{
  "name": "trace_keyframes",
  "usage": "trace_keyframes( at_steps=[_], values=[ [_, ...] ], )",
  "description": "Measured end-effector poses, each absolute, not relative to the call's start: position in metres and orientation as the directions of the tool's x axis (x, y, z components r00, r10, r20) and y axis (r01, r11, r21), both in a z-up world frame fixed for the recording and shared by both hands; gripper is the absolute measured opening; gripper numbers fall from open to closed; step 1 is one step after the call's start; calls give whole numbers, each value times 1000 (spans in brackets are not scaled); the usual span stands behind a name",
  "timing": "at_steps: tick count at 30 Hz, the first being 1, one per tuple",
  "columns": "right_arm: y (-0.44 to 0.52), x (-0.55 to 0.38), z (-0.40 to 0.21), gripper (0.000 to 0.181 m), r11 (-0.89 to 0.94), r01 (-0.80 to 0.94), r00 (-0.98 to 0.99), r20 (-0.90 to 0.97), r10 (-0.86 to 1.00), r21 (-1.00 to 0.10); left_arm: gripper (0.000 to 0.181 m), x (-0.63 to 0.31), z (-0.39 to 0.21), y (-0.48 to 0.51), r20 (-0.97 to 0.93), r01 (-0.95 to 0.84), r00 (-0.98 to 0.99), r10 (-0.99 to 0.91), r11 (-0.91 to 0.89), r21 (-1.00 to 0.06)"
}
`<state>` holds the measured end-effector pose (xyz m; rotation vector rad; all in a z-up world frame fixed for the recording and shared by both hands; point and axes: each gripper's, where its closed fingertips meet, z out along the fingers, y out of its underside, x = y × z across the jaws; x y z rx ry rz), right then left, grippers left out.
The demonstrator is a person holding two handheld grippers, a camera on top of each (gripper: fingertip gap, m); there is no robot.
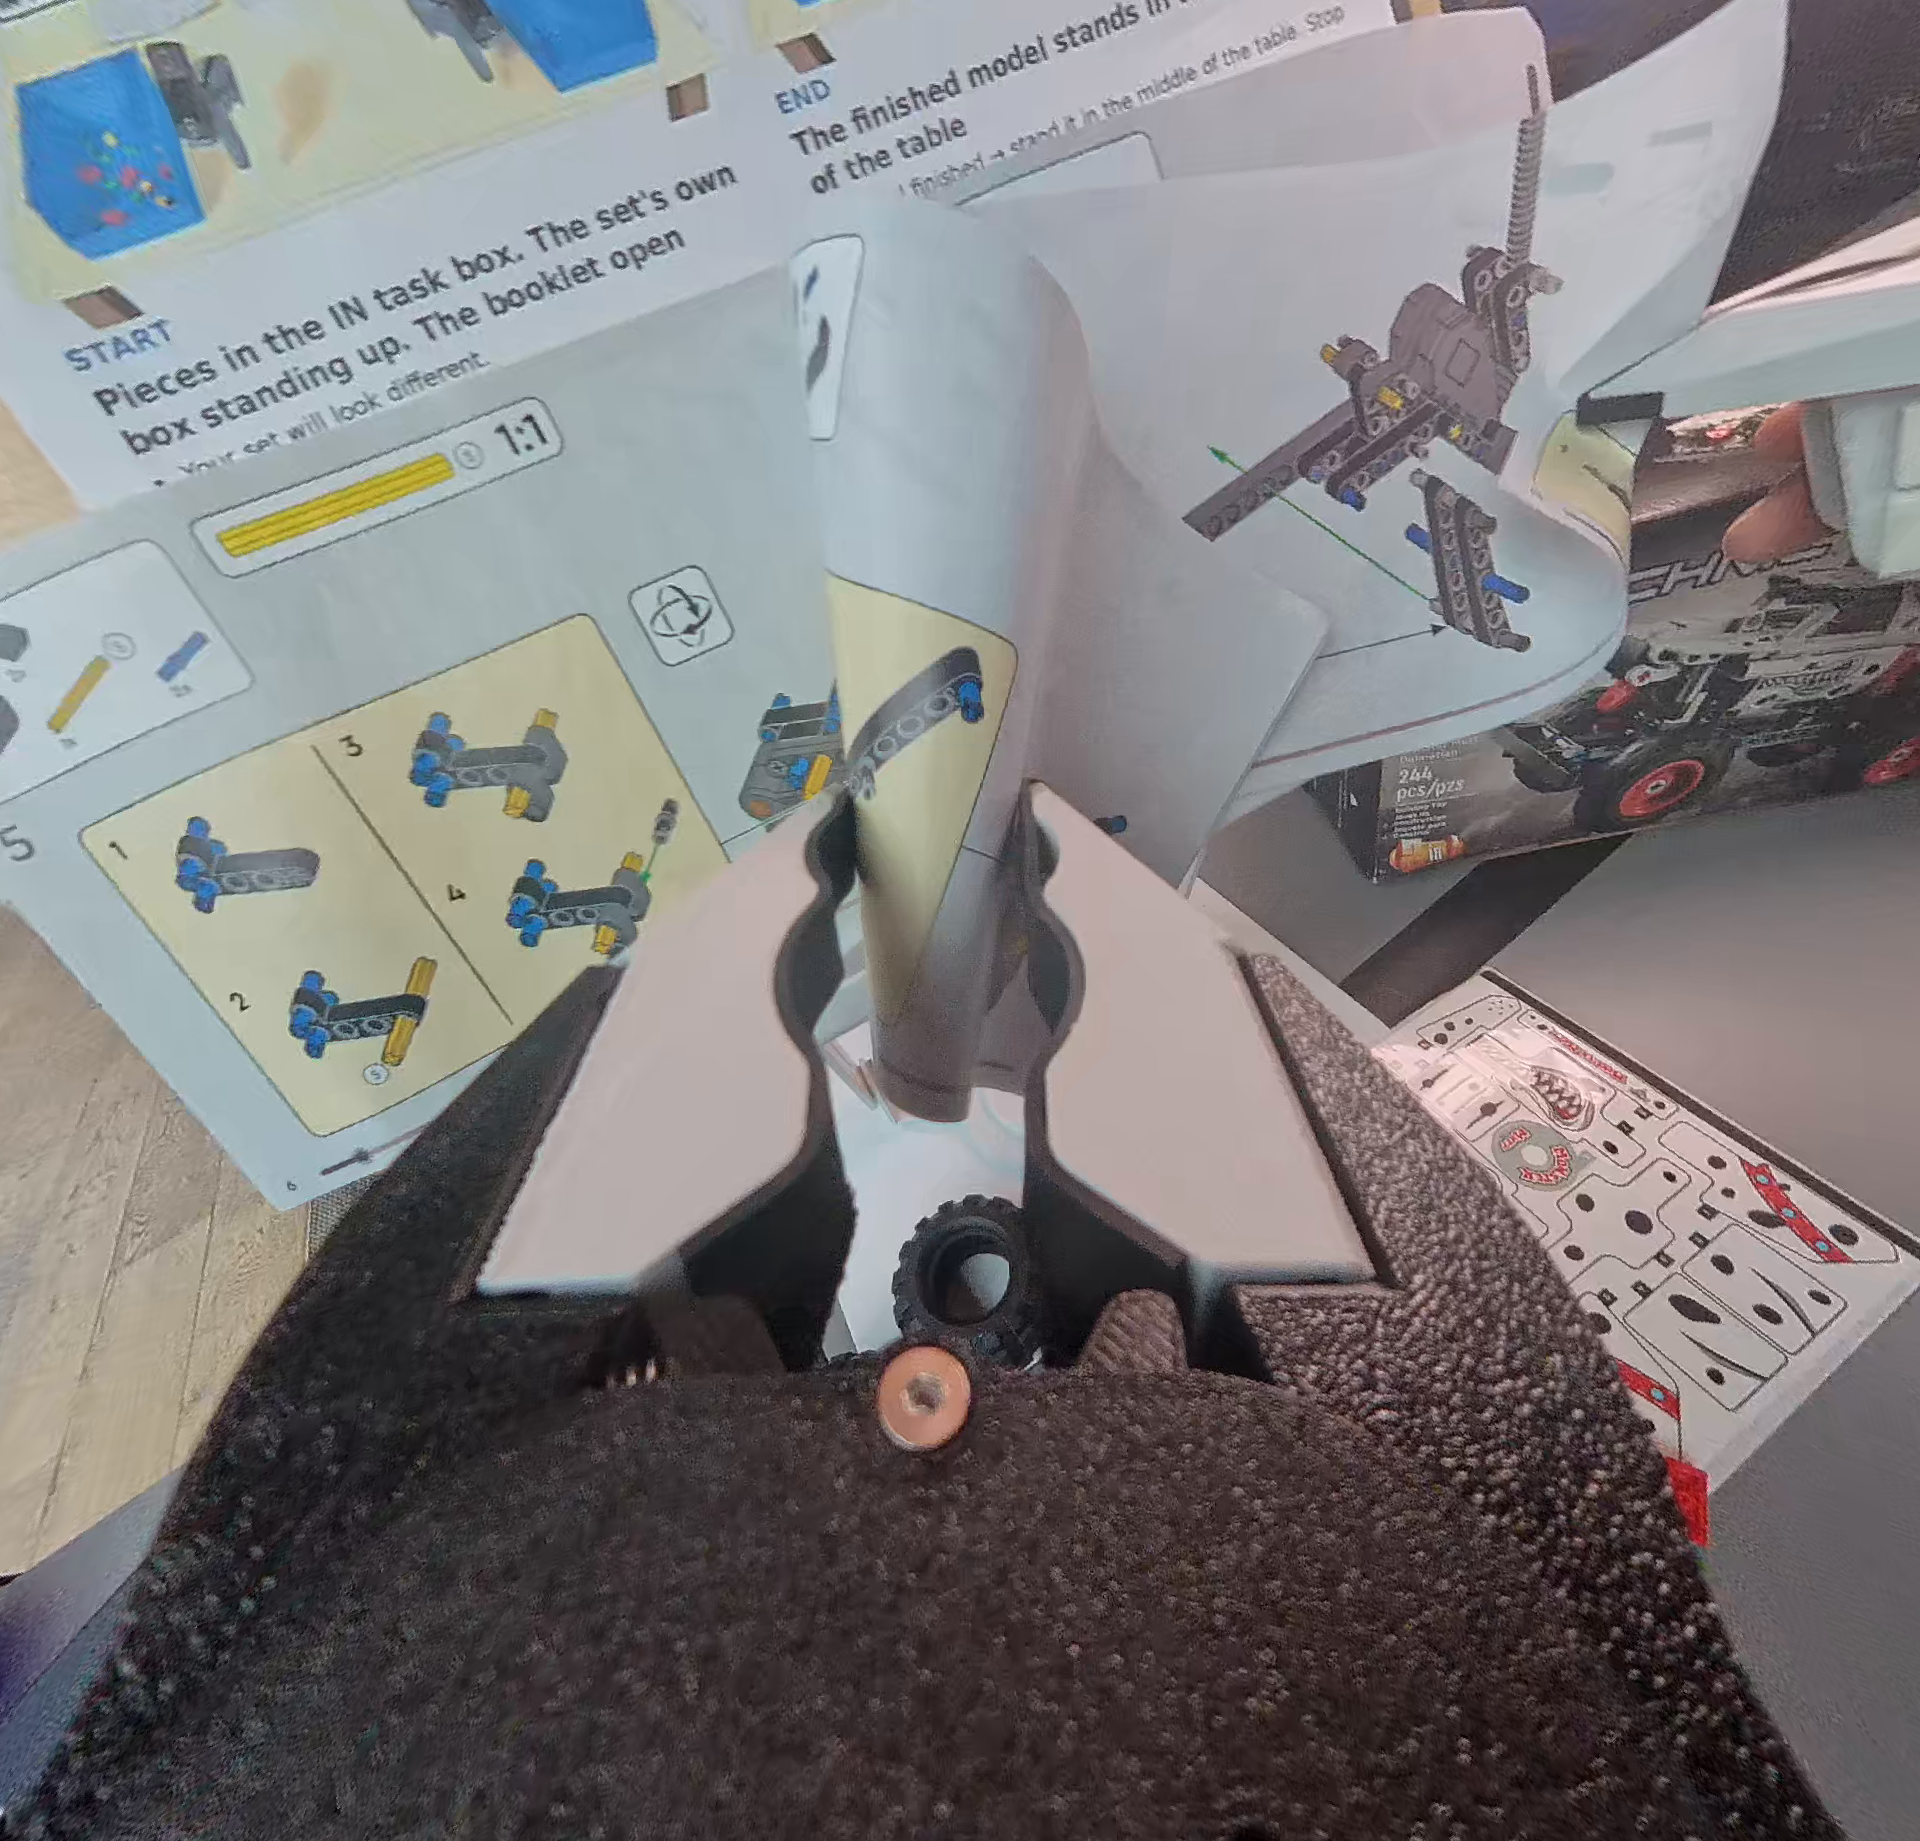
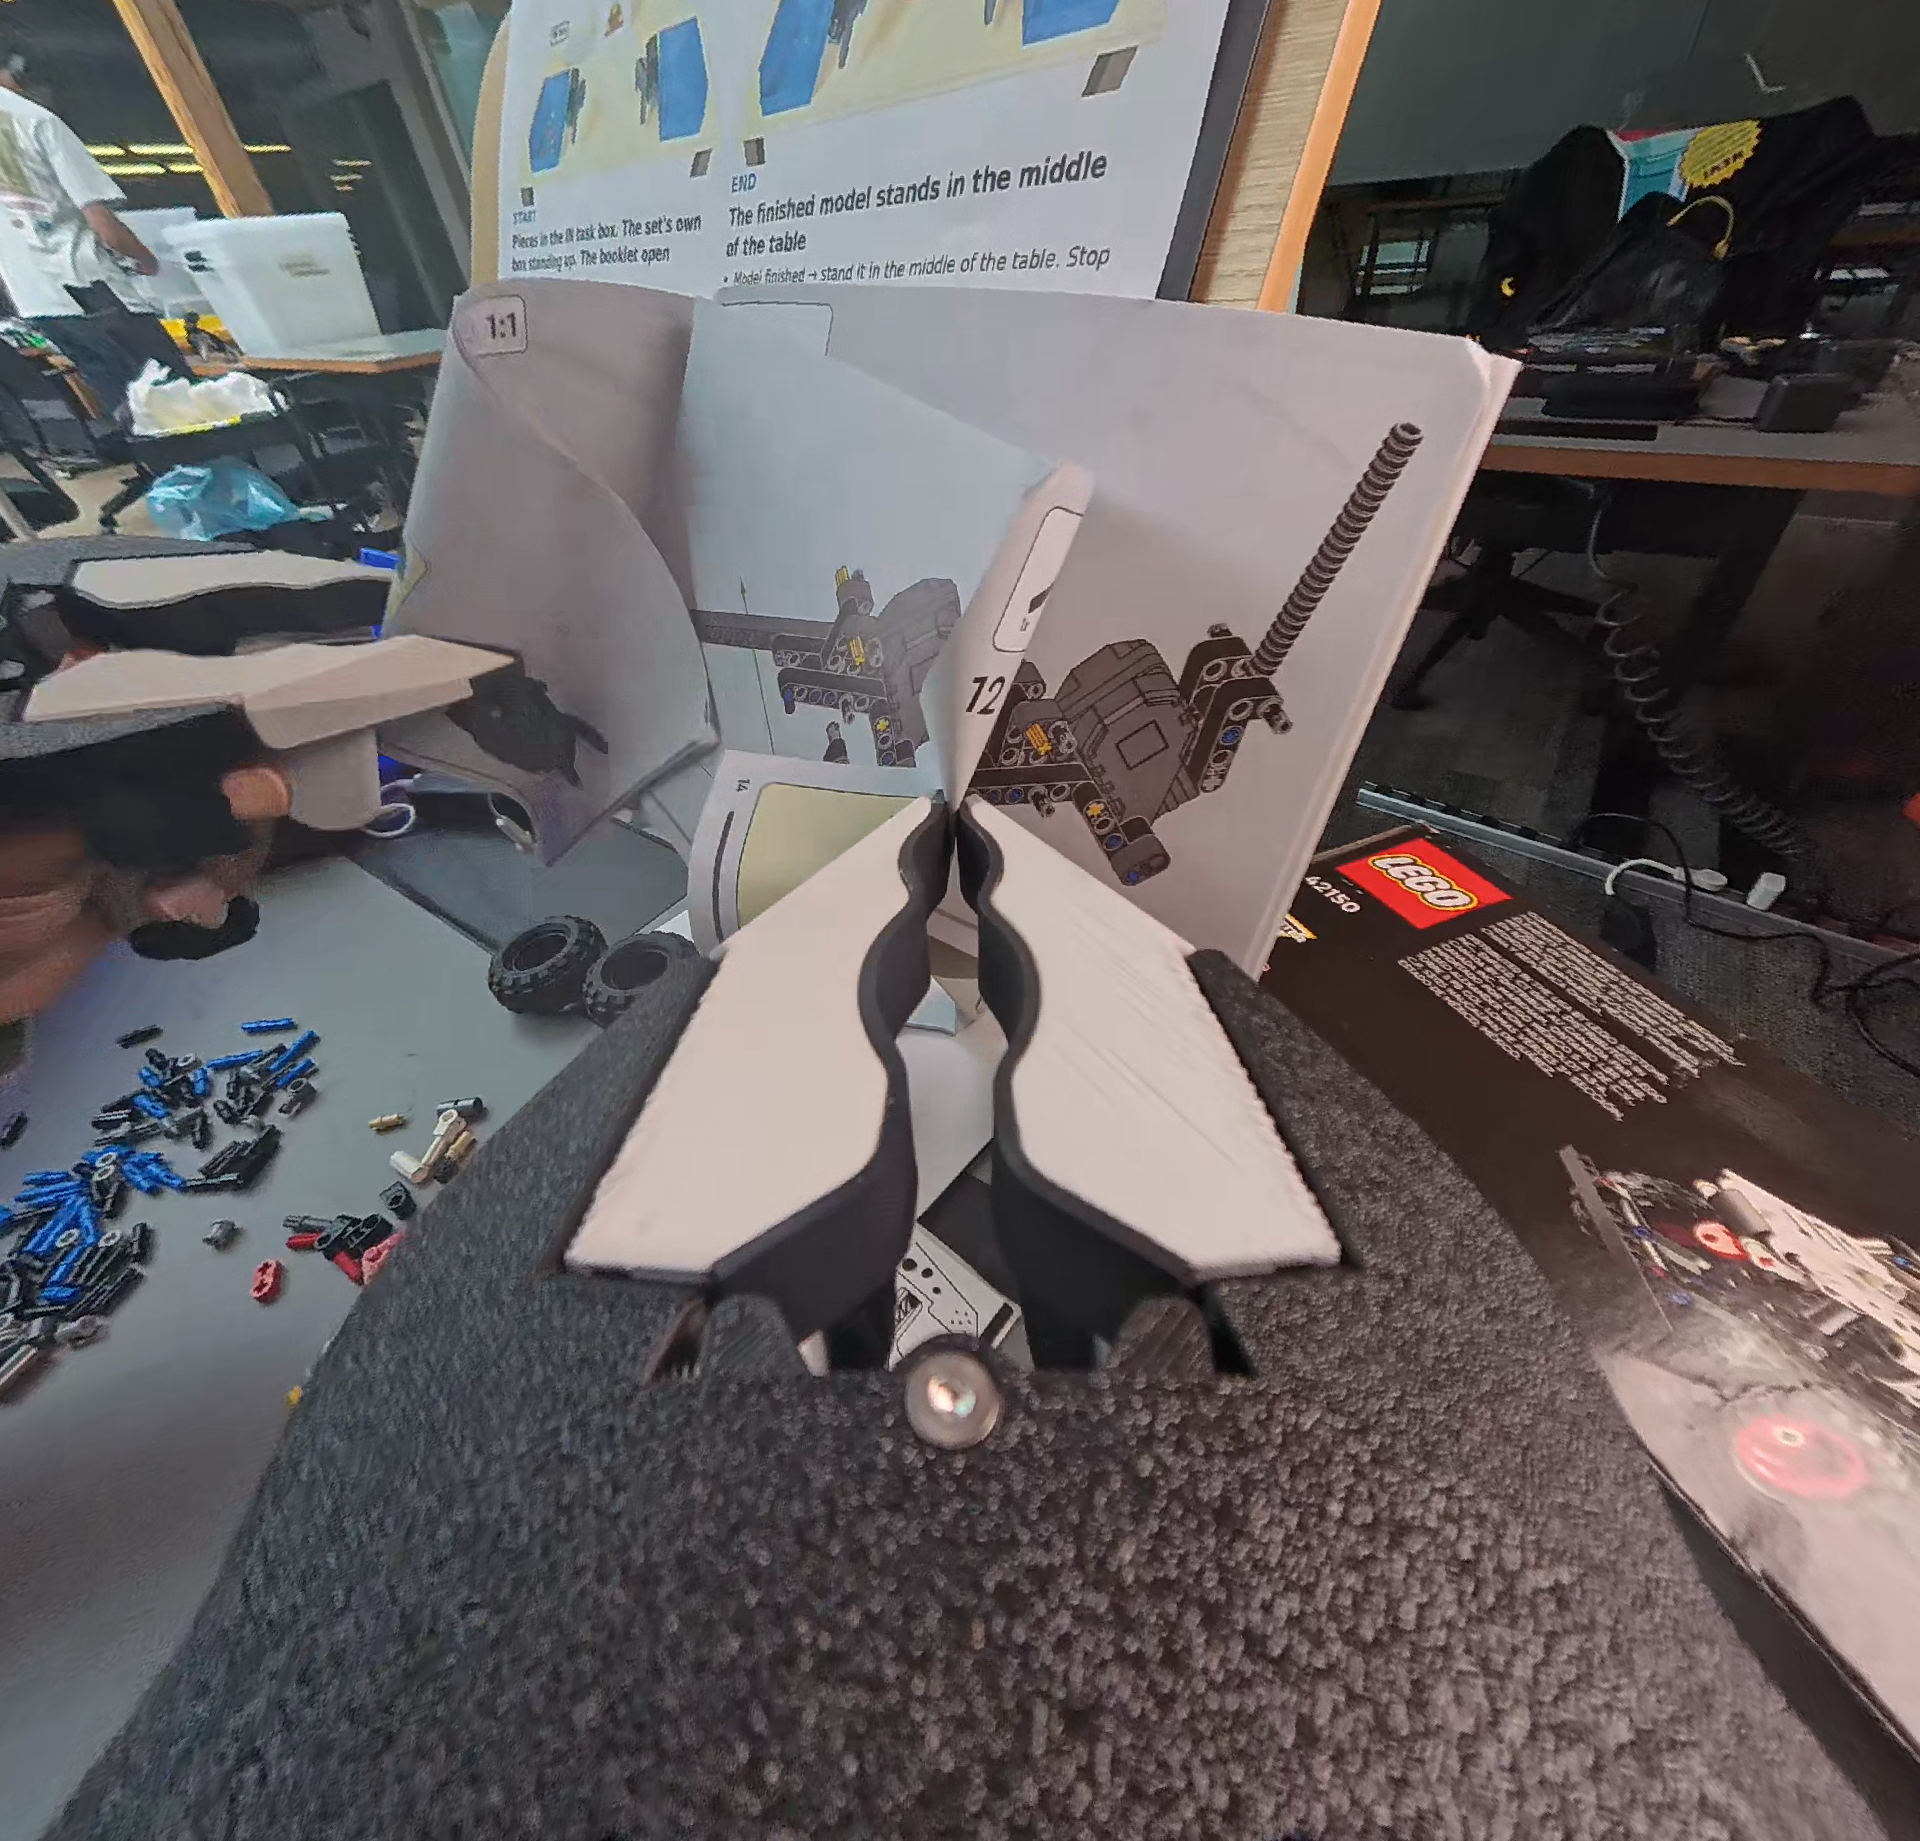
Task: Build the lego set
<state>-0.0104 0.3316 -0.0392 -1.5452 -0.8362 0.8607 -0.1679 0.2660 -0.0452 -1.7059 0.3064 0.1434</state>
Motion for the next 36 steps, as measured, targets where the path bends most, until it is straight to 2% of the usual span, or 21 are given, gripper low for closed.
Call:
trace_keyframes(
  at_steps=[1, 2, 7, 13, 16, 19, 21, 24, 27, 31, 36],
  values=[
    [331, -10, -39, 0, -124, 59, 476, -81, 876, -991, 28, -176, -41, 266, -233, -246, 966, -112, -125, -961],
    [331, -10, -40, 0, -121, 62, 468, -78, 880, -991, 25, -184, -38, 265, -184, -196, 977, -107, -123, -973],
    [332, -9, -42, 1, -107, 82, 440, -61, 896, -991, 27, -241, -19, 255, 46, 43, 999, -24, -106, -993],
    [336, -10, -45, 1, -91, 109, 440, -34, 898, -990, 27, -278, 5, 233, 136, 136, 990, 26, -22, -990],
    [336, -10, -44, 1, -90, 110, 438, -33, 898, -990, 33, -274, 12, 223, 173, 174, 984, -45, 18, -985],
    [337, -9, -43, 2, -97, 106, 437, -42, 899, -990, 40, -263, 16, 217, 292, 305, 935, -203, 32, -952],
    [338, -8, -43, 3, -105, 100, 436, -51, 899, -989, 53, -258, 13, 216, 366, 385, 884, -291, 7, -923],
    [337, -7, -41, 3, -118, 87, 429, -70, 901, -989, 72, -244, 7, 213, 369, 394, 836, -406, -25, -919],
    [339, -4, -41, 4, -138, 77, 422, -93, 902, -988, 79, -232, 7, 207, 357, 398, 795, -490, -23, -917],
    [339, -2, -41, 6, -167, 49, 406, -133, 904, -985, 75, -229, 8, 203, 364, 413, 771, -523, -24, -910],
    [340, 2, -38, 7, -203, 2, 389, -187, 902, -979, 68, -230, 9, 200, 288, 346, 816, -501, 24, -938]
  ],
)
